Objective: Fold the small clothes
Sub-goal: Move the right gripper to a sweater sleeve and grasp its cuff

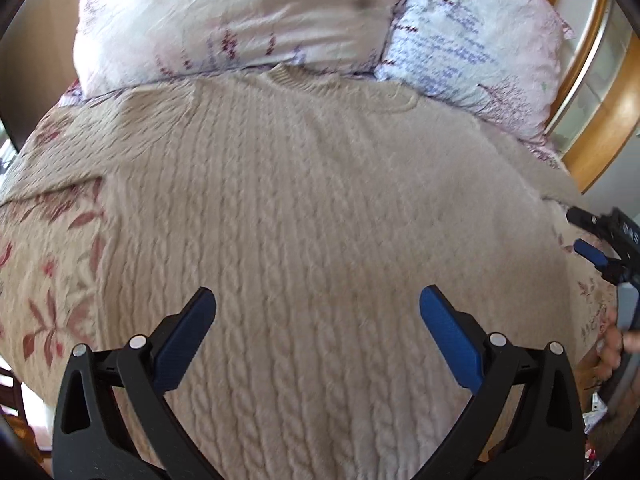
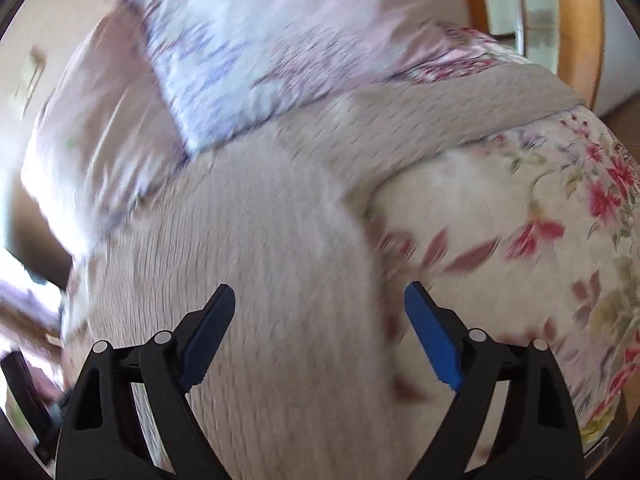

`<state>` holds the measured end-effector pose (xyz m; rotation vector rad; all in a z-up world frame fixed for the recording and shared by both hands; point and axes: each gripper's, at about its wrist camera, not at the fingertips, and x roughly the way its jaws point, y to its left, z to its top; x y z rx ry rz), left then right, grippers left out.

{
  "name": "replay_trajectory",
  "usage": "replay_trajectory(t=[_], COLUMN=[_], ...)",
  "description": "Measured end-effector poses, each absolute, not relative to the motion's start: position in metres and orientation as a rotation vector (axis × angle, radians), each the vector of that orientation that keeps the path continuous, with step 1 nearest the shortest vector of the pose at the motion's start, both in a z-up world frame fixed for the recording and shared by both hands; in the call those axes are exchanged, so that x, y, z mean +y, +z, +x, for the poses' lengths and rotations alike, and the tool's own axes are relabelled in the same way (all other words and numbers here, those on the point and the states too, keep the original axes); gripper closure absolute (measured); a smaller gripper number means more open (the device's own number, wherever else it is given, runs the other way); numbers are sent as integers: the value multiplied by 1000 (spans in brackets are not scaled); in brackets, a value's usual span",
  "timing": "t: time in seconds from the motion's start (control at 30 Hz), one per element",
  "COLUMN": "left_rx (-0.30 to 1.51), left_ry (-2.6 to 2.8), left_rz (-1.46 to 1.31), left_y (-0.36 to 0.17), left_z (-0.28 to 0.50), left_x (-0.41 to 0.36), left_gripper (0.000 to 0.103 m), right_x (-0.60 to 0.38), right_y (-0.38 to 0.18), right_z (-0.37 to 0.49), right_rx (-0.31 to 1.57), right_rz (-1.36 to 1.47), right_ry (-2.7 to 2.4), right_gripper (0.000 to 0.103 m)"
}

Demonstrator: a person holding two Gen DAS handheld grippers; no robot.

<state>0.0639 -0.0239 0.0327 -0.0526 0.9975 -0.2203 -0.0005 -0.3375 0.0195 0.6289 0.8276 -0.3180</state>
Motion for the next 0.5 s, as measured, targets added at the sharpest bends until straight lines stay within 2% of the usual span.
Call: replay_trajectory(t=[0.17,0.23,0.43,0.5], left_rx=[979,979,1002,1016], left_ry=[-279,-283,-299,-308], left_rz=[-134,-163,-227,-242], left_y=[40,42,37,33], left_z=[88,94,107,109], left_x=[-33,-33,-33,-32], left_gripper=[2,2,3,8], right_x=[-412,-440,-497,-506], right_y=[15,6,-21,-21], right_z=[7,9,-4,-2], right_rx=[752,729,627,615], right_rz=[822,932,1208,1219], right_ry=[-422,-468,-539,-542], right_gripper=[23,31,43,46])
